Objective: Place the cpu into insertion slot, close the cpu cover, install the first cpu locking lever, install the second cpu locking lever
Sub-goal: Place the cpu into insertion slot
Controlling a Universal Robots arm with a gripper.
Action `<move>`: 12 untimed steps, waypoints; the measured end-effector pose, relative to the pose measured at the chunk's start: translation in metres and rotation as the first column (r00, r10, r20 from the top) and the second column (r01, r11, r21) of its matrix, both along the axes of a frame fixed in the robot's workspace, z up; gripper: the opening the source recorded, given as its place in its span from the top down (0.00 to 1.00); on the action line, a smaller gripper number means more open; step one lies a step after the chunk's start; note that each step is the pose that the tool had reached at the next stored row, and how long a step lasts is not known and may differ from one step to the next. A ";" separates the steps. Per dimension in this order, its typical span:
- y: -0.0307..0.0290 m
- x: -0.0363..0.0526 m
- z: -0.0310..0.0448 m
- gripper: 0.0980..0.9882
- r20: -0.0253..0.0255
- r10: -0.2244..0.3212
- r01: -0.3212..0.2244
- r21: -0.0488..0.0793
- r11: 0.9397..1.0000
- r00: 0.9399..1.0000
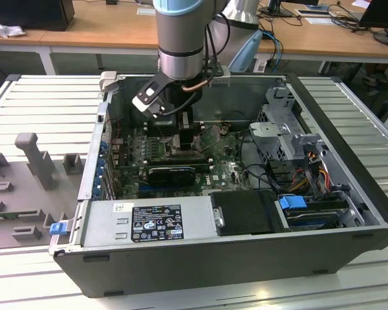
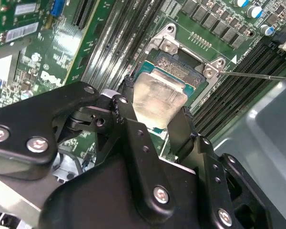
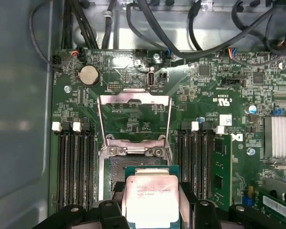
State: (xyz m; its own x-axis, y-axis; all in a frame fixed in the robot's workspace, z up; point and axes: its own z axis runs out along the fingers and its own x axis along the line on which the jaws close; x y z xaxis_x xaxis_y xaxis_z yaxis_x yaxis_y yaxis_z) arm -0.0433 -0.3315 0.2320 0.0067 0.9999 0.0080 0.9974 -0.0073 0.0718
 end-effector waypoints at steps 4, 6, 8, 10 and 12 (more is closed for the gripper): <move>0.0037 -0.0003 -0.0089 0.52 -0.002 -0.019 0.019 0.000 1.000 1.000; 0.0044 -0.0003 -0.0095 0.52 -0.002 -0.019 0.019 0.000 1.000 1.000; 0.0047 -0.0003 -0.0102 0.52 -0.002 -0.019 0.019 0.000 1.000 1.000; 0.0067 -0.0006 -0.0136 0.52 -0.001 -0.019 0.019 -0.002 1.000 1.000; 0.0108 -0.0007 -0.0190 0.52 -0.001 -0.019 0.019 -0.005 1.000 1.000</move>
State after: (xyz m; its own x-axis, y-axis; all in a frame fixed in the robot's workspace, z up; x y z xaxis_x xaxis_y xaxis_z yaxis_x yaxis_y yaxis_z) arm -0.0440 -0.3207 0.2130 0.0254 0.9997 0.0034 0.9972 -0.0256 0.0703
